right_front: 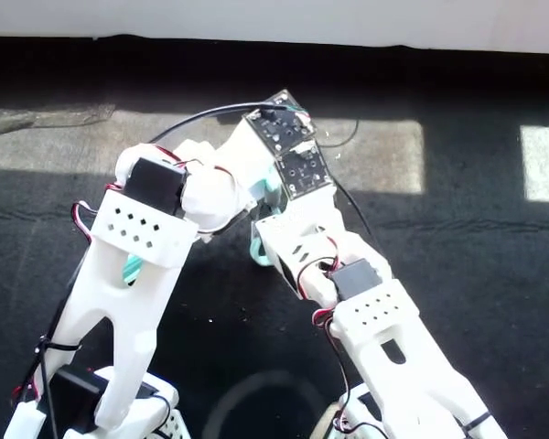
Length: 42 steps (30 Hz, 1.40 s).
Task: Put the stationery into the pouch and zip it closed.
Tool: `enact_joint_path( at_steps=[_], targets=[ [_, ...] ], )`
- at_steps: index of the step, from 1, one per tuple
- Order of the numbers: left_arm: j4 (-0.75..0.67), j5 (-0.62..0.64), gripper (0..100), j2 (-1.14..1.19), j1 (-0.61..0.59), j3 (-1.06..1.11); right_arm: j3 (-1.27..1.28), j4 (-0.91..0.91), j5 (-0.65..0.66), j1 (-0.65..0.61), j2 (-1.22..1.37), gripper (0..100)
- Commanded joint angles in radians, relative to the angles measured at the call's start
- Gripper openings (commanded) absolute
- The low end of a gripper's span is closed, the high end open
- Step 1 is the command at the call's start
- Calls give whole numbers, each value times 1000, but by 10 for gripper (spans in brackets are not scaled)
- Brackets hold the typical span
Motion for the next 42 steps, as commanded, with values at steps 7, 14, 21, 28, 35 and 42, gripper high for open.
enact_joint_path(
  at_steps=[7, 14, 21, 28, 35, 42],
  targets=[
    [18, 8, 10, -45, -12, -44, -56, -96, -121, -10, -18, 317],
    [18, 8, 10, -47, -7, -45, -53, -91, -117, -8, -18, 15],
    [18, 8, 10, -47, -12, -45, -5, -77, 5, 10, -28, 6],
    [20, 8, 10, -130, -8, -39, 5, -84, 9, 136, -28, 6],
    [20, 8, 10, -157, -7, -44, 13, -150, 38, 176, -18, 6],
    [20, 11, 10, -159, -8, -45, 18, -166, 155, 188, -16, 6]
  ],
)
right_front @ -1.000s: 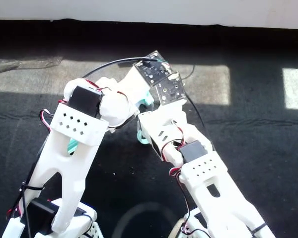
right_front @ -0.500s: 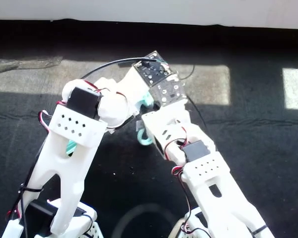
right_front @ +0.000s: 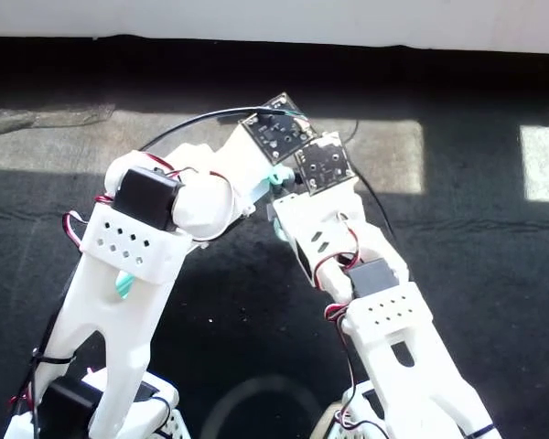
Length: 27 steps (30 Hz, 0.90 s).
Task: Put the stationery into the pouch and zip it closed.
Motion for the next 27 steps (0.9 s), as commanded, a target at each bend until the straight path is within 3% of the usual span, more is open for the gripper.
enact_joint_path(
  at_steps=[1, 23, 27],
  targets=[
    [9, 11, 10, -79, -8, -47, 1, -15, 20, 61, 5, 6],
    [114, 12, 10, -79, -10, -191, 68, -19, 78, 137, 7, 6],
    [115, 12, 10, -79, -12, -220, 101, -85, 78, 151, 7, 6]
  ],
)
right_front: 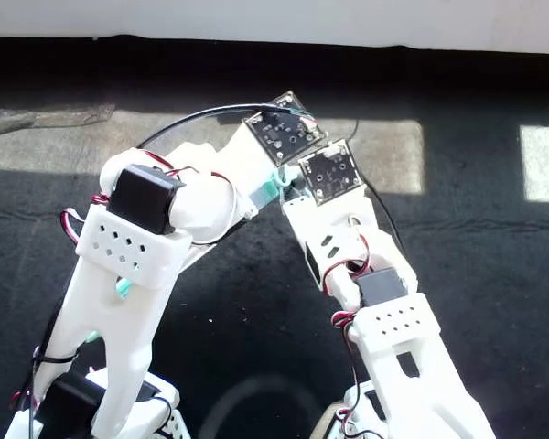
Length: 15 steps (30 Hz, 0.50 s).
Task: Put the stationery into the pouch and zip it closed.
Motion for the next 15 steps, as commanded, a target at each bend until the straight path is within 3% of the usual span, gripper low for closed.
enact_joint_path(
  at_steps=[1, 15],
  targets=[
    [8, 6, 10, -82, -15, -94, 38, -38, 9, 87, 15, 6],
    [8, 8, 10, -82, -16, -131, 163, -38, 9, 94, 13, 6]
  ],
)
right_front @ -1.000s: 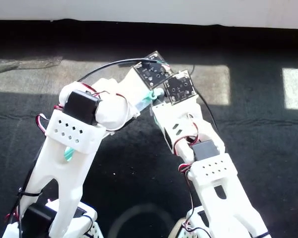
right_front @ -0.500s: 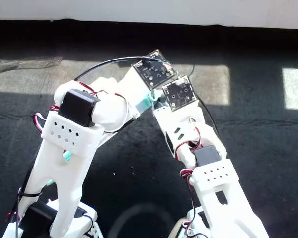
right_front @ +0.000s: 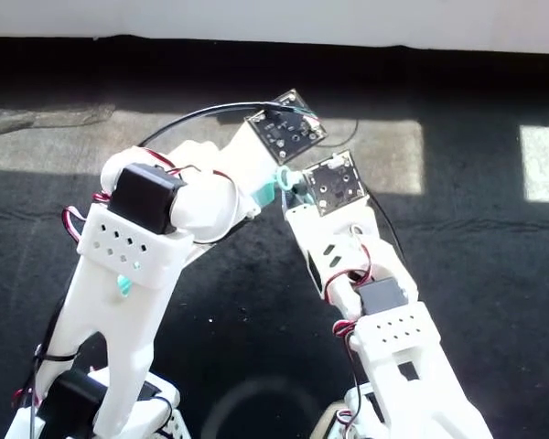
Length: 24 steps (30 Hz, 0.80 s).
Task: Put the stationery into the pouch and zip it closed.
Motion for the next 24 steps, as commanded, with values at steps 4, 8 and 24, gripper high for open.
enact_joint_path(
  at_steps=[4, 8, 24],
  targets=[
    [2, 38, 10, -85, -16, -105, 77, 1, 11, 77, 16, 6],
    [2, 54, 10, -85, -16, -105, 93, 1, 12, 76, 16, 6],
    [2, 55, 10, -85, -18, -165, 91, -99, 11, 58, 223, 6]
  ],
)
